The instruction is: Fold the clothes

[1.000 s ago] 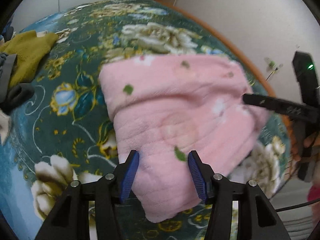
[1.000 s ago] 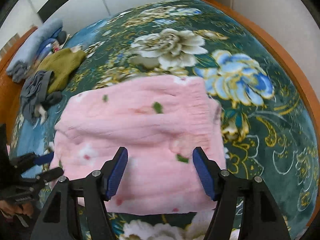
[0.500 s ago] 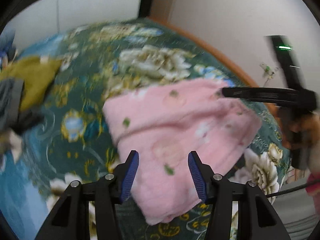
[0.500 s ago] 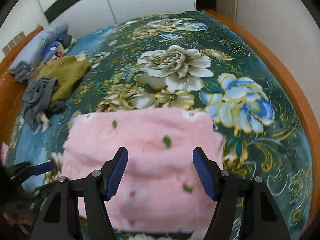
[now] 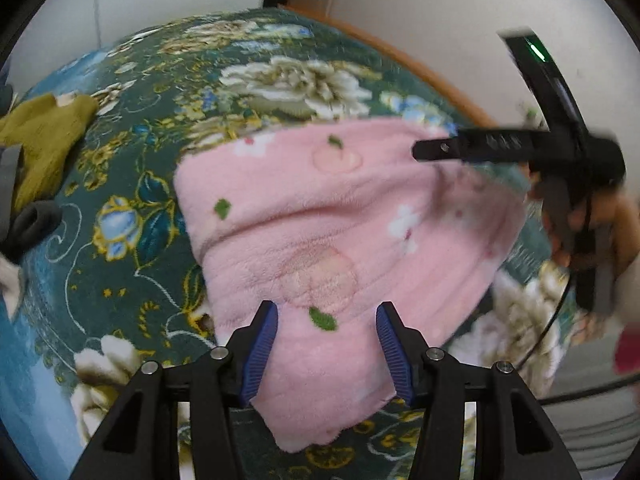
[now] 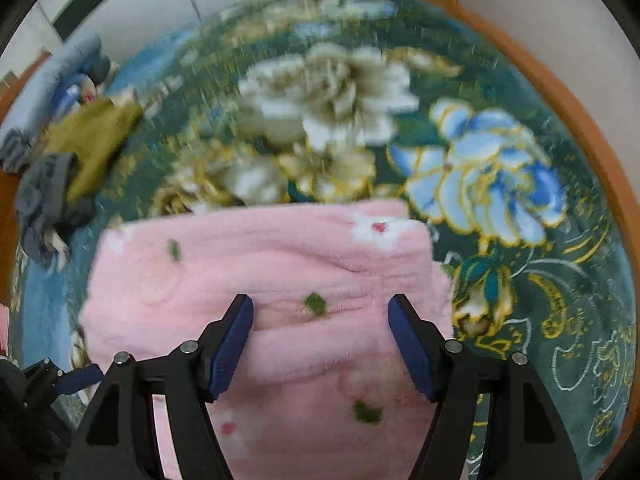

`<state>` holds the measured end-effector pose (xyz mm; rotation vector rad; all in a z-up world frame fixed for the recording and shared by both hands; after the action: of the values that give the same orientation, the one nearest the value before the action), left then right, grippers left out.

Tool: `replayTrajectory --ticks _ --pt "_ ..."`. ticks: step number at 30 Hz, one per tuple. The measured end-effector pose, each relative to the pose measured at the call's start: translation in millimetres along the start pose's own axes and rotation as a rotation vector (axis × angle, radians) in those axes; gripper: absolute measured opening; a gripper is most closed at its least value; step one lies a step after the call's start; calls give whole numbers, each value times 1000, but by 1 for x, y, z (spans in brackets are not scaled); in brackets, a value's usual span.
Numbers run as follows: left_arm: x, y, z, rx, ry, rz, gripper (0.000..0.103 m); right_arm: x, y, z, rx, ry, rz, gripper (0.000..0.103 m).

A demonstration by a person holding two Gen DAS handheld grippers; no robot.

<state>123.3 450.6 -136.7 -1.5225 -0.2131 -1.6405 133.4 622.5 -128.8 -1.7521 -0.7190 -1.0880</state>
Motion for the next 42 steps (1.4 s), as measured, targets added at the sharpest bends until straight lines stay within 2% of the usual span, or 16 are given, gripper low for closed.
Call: replayTrajectory --ticks 4,8,10,13,17,19,23,25,29,31,33,42 --pt "17 6 -10 55 -32 50 55 24 10 -9 14 4 70 71" --pt "23 26 -22 121 -71 60 55 43 54 -22 61 24 78 71" --pt "20 37 -24 108 -94 42 55 45 79 -25 45 21 64 71" --pt "16 47 -26 82 -129 45 56 38 116 -23 -4 53 43 71" --pt "13 59 -26 53 -167 43 56 9 152 -19 -90 61 -10 71" --pt "13 65 -26 42 -195 40 62 -4 162 -22 -112 61 -30 71" --pt "-1 80 -29 45 -214 -4 67 -21 173 -30 -125 73 -29 74" --pt "-11 87 -34 58 -224 -25 76 -24 173 -32 -125 91 -10 75" --pt "-26 91 -46 64 -251 -22 88 -31 172 -37 -110 128 23 87" --pt "-33 93 -53 81 -252 -22 97 -34 171 -40 -99 147 37 88" --pt "-37 95 -60 103 -251 -14 103 -37 171 -44 -88 166 51 94" --pt "-49 100 -68 138 -194 4 103 -44 165 -51 -66 253 139 101"
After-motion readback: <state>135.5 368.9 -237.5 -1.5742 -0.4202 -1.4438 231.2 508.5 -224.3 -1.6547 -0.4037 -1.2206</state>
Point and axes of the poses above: each gripper's, at about its wrist camera, not at the fingertips, and x roughly against the way its jaws point, z to its right, y to its underside, the point moved 9 cm from there along -x, roughly the way its jaws point, and after that the axes turned 4 degrees about -z, right-handed, at the moved point
